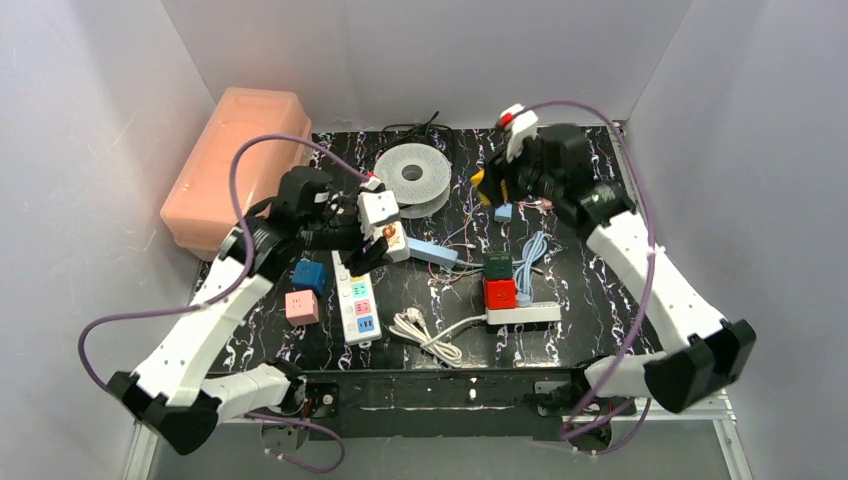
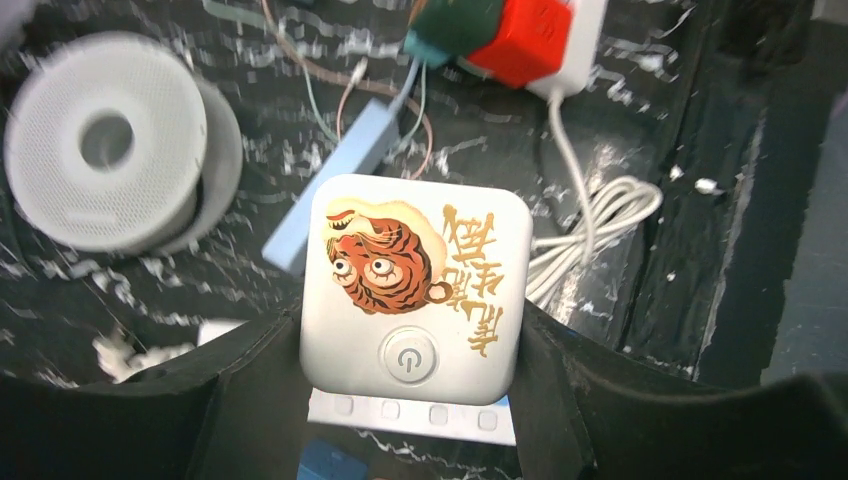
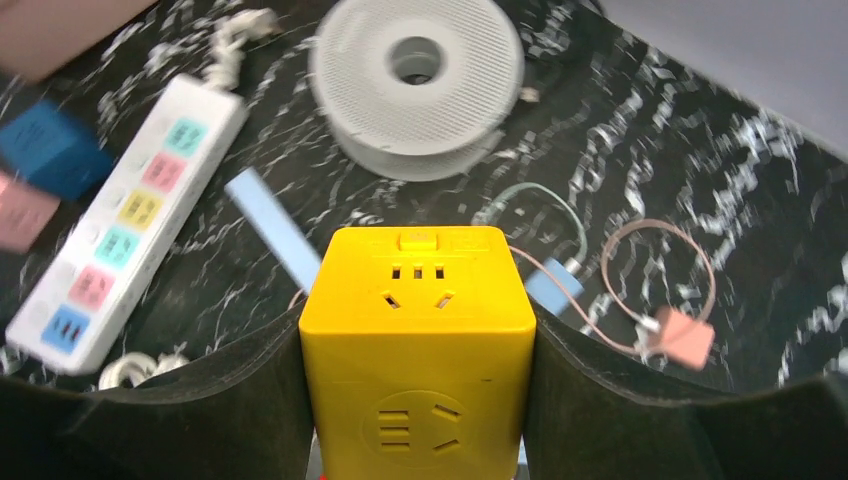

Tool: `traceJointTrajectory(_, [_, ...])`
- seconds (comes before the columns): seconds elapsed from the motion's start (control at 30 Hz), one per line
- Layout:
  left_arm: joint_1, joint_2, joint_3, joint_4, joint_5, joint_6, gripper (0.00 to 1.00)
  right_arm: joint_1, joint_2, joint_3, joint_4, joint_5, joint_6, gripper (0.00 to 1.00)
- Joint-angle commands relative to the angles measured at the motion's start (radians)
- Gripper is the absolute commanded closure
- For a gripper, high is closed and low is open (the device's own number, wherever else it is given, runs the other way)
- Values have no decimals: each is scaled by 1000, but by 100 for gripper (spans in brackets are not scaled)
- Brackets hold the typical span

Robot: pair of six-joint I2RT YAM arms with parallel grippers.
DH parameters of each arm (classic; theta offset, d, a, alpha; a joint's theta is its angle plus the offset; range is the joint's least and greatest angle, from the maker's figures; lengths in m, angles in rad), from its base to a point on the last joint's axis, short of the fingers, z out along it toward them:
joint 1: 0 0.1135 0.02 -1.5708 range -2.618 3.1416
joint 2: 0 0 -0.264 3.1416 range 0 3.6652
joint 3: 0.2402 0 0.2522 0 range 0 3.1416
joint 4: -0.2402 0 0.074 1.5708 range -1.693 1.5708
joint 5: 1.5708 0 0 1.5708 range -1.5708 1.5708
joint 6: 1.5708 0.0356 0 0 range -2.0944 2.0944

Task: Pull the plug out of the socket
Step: Place the plug at the center of the board, then place the socket at the center of the board.

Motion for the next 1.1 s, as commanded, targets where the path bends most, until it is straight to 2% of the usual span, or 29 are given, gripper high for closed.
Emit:
traceJointTrajectory(0.0, [79, 81, -49, 9, -12, -11, 100, -173, 90, 186, -132, 5, 220, 99])
traceJointTrajectory(0.2, [115, 190, -98, 25, -24, -12, 100, -376, 124, 174, -164, 35, 399, 99])
traceJointTrajectory(0.43, [146, 288, -139, 26, -25, -11, 100, -575, 73, 31, -116, 11, 589, 99])
traceJointTrajectory(0.6, [173, 353, -139, 5, -40, 4, 100, -598, 147, 88, -254, 169, 593, 99])
traceJointTrajectory(0.8, [187, 457, -77, -24, -86, -37, 100, -600, 207, 89, -304, 341, 612, 99])
traceJointTrajectory(0.93, [194, 515, 1, -93, -119, -81, 100, -619, 253, 101, -332, 398, 601, 99])
traceJointTrajectory(1.07, [198, 523, -22, -96, -158, -54, 100, -647, 295, 97, -326, 407, 600, 99])
